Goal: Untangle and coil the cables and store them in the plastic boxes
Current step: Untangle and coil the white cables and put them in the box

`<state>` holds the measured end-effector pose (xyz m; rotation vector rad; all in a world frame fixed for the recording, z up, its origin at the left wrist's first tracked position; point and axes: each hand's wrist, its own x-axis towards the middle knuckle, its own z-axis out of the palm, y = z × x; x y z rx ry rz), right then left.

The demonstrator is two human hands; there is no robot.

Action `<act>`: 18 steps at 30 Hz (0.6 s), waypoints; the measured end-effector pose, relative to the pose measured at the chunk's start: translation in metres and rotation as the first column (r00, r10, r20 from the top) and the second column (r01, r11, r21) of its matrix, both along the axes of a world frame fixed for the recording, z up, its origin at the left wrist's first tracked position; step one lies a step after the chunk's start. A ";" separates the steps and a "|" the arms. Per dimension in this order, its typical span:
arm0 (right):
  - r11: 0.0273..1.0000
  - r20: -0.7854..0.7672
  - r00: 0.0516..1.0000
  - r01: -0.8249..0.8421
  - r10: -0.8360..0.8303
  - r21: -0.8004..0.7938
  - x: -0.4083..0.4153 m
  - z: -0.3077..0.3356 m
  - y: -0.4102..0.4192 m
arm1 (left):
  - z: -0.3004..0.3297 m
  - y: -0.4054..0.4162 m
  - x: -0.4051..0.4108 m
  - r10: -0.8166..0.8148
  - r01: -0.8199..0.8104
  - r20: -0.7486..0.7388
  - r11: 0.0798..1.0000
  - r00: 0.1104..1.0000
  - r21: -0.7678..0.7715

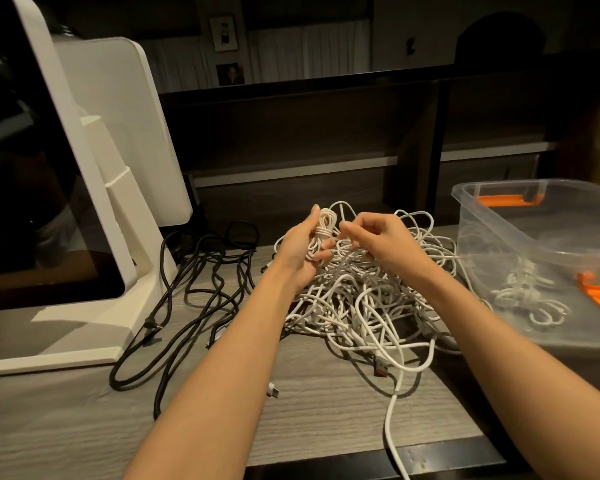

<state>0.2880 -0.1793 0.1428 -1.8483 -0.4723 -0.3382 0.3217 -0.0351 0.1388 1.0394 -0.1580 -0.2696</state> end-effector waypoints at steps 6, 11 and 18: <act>0.981 -0.051 0.997 -0.063 0.054 -0.183 -0.001 0.002 -0.001 | -0.002 -0.004 0.000 0.030 -0.043 0.108 0.992 0.994 0.118; 0.975 -0.039 0.999 -0.034 0.026 -0.219 0.001 0.000 0.000 | -0.003 -0.007 0.000 0.077 -0.107 0.192 0.982 0.978 0.154; 0.989 -0.081 0.997 -0.015 0.003 -0.148 0.001 0.001 0.004 | -0.004 -0.012 -0.005 0.125 -0.226 0.339 0.934 0.932 0.278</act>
